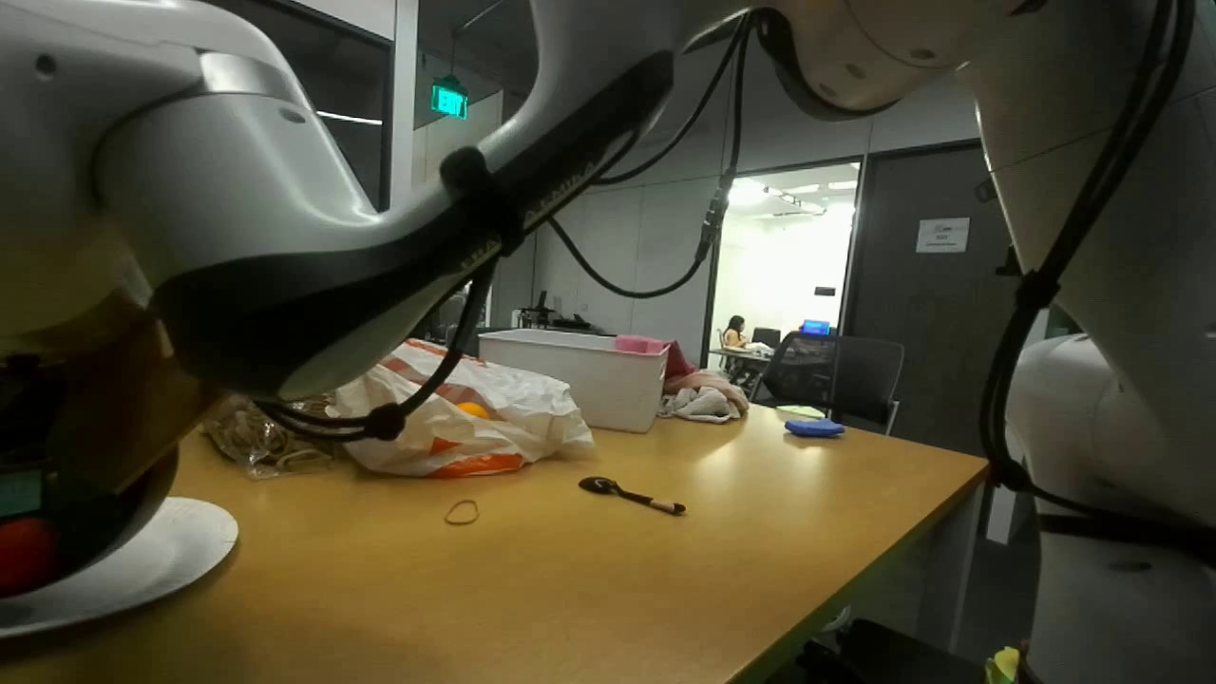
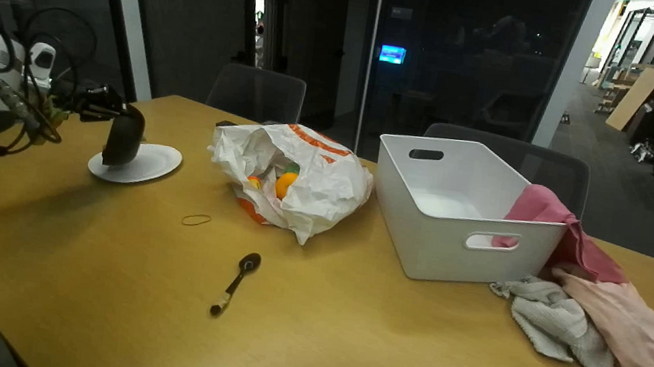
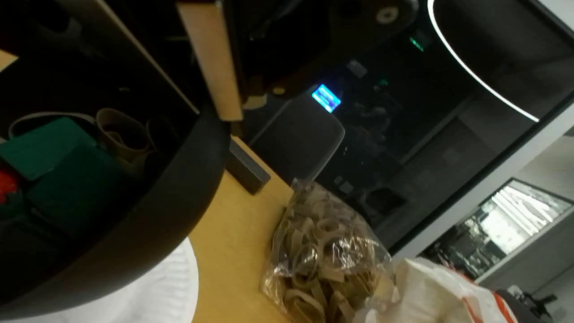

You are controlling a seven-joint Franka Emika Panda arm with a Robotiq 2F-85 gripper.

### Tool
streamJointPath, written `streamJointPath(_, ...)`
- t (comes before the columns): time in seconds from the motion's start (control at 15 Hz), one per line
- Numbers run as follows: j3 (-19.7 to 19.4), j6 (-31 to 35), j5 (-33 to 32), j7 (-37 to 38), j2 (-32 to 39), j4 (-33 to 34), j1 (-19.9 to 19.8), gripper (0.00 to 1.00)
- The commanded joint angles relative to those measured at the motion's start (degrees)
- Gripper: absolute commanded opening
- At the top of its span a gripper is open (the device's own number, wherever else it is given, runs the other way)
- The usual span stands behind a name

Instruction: Empty the stuff in the bowl onto the bowl

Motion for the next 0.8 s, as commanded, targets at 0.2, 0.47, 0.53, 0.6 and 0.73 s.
streamJointPath(0.2, 0.1, -0.3, -19.4, 5.6, 0.4, 0.9, 0.1, 0.07)
streamJointPath(0.47, -0.3, -1.9, -30.2, 7.0, 0.9, 0.3, -2.4, 0.07)
streamJointPath(0.53, -0.3, -2.5, -32.4, 7.6, 0.9, -0.5, -3.3, 0.08)
streamJointPath(0.6, -0.2, -2.7, -34.8, 8.0, 0.8, -1.3, -4.2, 0.07)
streamJointPath(0.73, 0.1, -3.3, -38.8, 9.0, 0.6, -2.9, -5.7, 0.08)
